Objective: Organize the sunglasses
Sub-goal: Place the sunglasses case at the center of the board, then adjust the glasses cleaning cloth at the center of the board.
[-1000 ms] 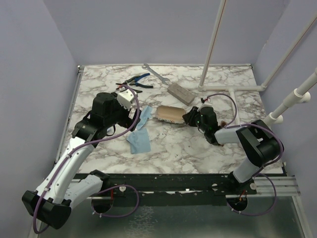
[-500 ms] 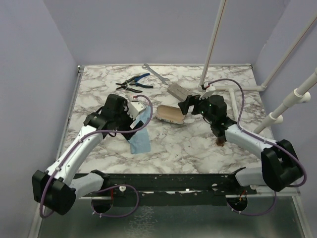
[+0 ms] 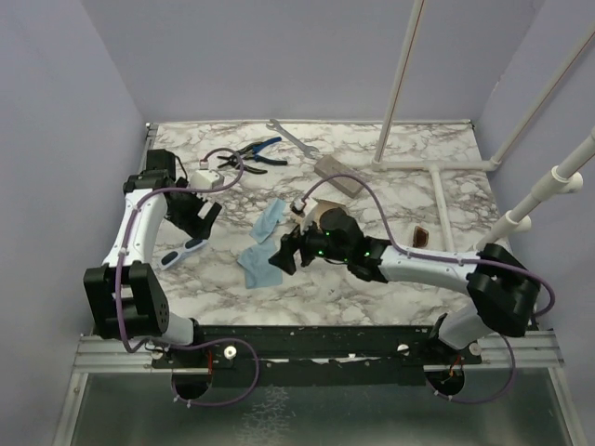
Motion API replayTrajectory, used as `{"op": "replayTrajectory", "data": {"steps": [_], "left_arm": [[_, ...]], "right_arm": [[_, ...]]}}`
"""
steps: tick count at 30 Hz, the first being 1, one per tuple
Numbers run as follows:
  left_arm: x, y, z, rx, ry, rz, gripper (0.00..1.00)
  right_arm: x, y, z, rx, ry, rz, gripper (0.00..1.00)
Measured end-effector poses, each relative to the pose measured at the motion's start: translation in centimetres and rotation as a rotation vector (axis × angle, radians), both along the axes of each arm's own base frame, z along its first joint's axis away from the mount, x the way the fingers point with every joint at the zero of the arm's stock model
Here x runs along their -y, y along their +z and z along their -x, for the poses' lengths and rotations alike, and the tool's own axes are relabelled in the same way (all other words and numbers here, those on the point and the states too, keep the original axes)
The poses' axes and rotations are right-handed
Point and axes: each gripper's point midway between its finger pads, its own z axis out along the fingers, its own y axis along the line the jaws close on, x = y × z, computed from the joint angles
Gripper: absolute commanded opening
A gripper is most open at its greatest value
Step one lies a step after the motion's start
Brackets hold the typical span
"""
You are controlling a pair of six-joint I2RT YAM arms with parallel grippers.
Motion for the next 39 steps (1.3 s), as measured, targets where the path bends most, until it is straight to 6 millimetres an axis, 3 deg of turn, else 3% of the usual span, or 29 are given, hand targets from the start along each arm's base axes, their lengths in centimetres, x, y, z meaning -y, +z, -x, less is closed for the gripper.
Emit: {"op": "replayTrajectory", "data": {"steps": [6,9,16,24,28,30,33,34,39], "left_arm": [[-0.2,-1.0,2.6,0.042,0.043,0.05,0.99],[-1.1,-1.9,3.3,0.04,0.088,0.05,0.99],[-2.4,-2.0,4.3,0.111,0.136,0.027,0.99],[-2.4,-1.4,3.7,0.157,0.129,0.022,0.99],[-2.1,-1.5,3.6,0.157,0.115,0.037,0.99],[-1.9,-1.5,3.6,0.155,0.109,0.048,0.99],[-1.6,-1.7,3.5,0.149,0.102,0.069,0.99],[-1.5,-1.7,3.5,0.149,0.099,0.074,0.99],[-0.6,-1.4,3.4,0.162,0.061,0.117,0.97]], "right_arm": [[-6.4,-1.2,2.0,-0.087,0.075,0.014,0.66],[-7.8,-2.5,2.4,-0.149,0.074,0.03,0.66],[-8.5,-7.2,2.7,-0.265,0.053,0.143,0.7],[-10.3,-10.0,2.8,-0.332,0.064,0.184,0.49],[-10.1,-11.3,2.9,-0.351,0.06,0.213,0.42],[-10.0,-11.5,2.9,-0.352,0.06,0.216,0.32],[-10.0,-11.9,2.9,-0.357,0.059,0.221,0.05],[-10.0,-12.0,3.0,-0.358,0.061,0.224,0.01],[-9.9,-12.3,3.2,-0.369,0.071,0.231,0.0]]}}
